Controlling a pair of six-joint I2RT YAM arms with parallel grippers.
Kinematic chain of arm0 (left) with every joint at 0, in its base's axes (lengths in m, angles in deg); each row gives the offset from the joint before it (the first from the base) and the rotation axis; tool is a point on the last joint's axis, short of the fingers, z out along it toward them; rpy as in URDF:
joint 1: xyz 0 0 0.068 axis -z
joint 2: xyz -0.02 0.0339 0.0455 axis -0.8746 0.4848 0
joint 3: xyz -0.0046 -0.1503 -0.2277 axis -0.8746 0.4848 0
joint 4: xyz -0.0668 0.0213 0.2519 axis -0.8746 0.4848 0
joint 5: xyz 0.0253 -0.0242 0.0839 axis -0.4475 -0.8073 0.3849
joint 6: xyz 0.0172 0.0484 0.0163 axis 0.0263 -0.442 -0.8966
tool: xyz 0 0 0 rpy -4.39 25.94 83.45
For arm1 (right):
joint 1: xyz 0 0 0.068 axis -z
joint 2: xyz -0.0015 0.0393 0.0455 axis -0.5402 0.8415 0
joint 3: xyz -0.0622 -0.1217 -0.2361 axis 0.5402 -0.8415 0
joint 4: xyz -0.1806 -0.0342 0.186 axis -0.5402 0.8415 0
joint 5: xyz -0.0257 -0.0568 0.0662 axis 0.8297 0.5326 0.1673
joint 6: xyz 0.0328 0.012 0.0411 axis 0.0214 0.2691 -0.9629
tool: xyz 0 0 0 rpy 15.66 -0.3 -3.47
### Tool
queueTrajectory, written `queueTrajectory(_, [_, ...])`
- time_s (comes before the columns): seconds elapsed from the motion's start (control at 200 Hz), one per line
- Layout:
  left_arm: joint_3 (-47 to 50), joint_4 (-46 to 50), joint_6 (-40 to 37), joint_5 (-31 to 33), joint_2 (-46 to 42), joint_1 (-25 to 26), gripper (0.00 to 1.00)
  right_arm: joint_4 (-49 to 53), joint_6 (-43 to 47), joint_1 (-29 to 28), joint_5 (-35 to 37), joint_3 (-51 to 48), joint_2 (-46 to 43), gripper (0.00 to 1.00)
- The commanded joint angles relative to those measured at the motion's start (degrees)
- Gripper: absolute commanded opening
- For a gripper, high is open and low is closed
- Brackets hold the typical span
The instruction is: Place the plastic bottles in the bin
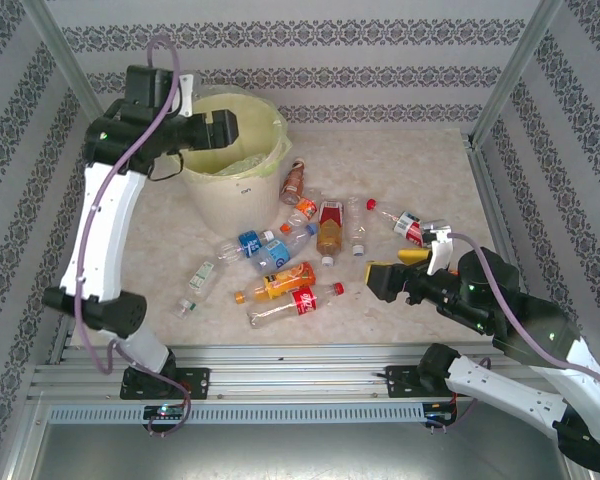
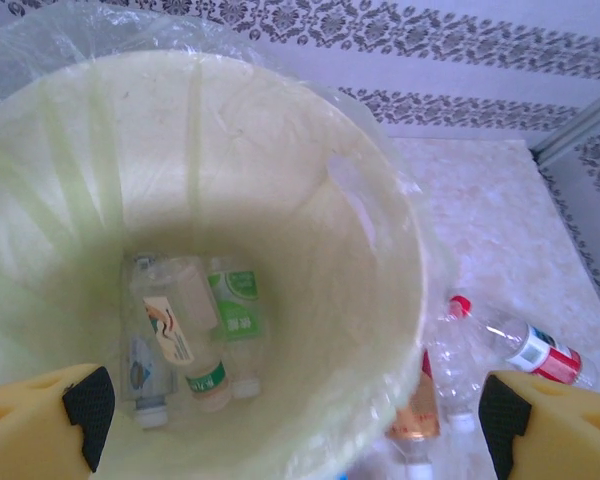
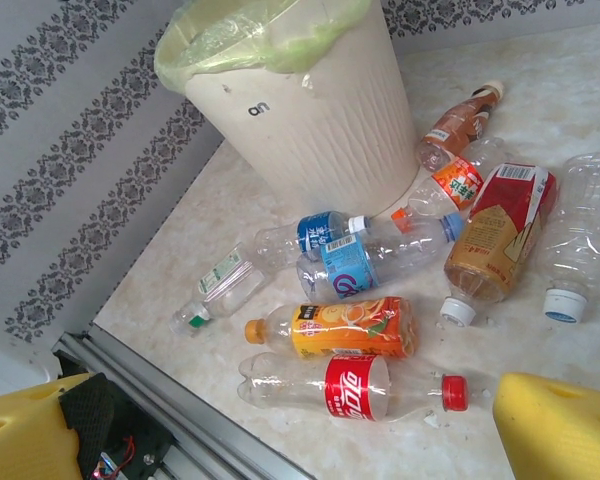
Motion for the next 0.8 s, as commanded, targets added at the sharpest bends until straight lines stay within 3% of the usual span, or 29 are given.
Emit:
queueTrajectory(0.0, [6.56, -2.87, -1.76, -2.57, -6.30, 0.81, 0.95, 1.41, -1.54, 0.62, 0.52, -1.04, -0.35, 0.98])
queueTrajectory(0.395, [40.33, -7.38, 1.85, -4.56, -33.06, 10.80, 0.92, 2.55, -3.95, 0.63, -1.02, -5.97, -0.98, 0.98])
queueTrajectory(0.55, [47.01, -7.14, 3.35, -2.10, -36.16, 19.13, 0.92, 3.65, -4.89, 0.58, -2.12, -7.51, -1.44, 0.98])
queueTrajectory(0.794, [51.72, -9.95, 3.45, 6.12, -33.82, 33.42, 0.94, 5.32, -6.30, 0.67, -1.77, -9.32, -2.63, 0.98])
